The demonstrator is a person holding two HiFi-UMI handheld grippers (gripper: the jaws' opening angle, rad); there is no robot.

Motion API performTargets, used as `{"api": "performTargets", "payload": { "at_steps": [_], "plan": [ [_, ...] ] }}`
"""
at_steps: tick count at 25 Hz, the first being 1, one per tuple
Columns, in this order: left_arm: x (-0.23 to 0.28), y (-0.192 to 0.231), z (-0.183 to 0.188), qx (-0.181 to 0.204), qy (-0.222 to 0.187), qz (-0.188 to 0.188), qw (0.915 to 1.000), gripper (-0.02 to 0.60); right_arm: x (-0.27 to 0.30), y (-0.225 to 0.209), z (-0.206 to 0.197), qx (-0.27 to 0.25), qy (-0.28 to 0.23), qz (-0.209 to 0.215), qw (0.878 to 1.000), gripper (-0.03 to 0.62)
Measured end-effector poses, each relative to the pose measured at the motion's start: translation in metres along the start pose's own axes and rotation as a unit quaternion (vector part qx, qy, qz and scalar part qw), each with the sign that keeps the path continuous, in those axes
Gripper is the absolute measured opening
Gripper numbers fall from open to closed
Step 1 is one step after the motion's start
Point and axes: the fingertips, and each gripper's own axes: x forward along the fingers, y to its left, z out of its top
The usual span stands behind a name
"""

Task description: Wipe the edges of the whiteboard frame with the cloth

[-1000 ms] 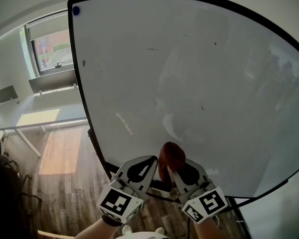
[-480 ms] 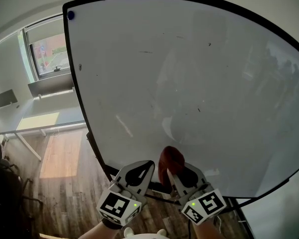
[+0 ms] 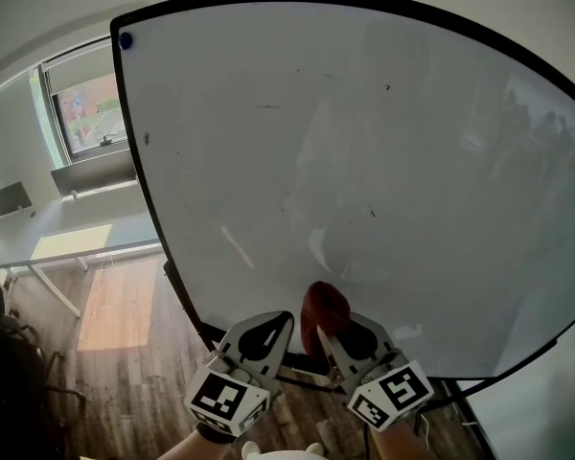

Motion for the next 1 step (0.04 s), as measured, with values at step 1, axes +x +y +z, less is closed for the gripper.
{"api": "performTargets", "payload": {
  "at_steps": [1],
  "plan": [
    [0.0006, -0.0009, -0.0006, -0.002, 0.002, 0.000, 1.0000, 0.009, -0.0003, -0.0006, 0.0001, 0.001, 0.000, 0.000, 1.000, 0.060]
  ]
}}
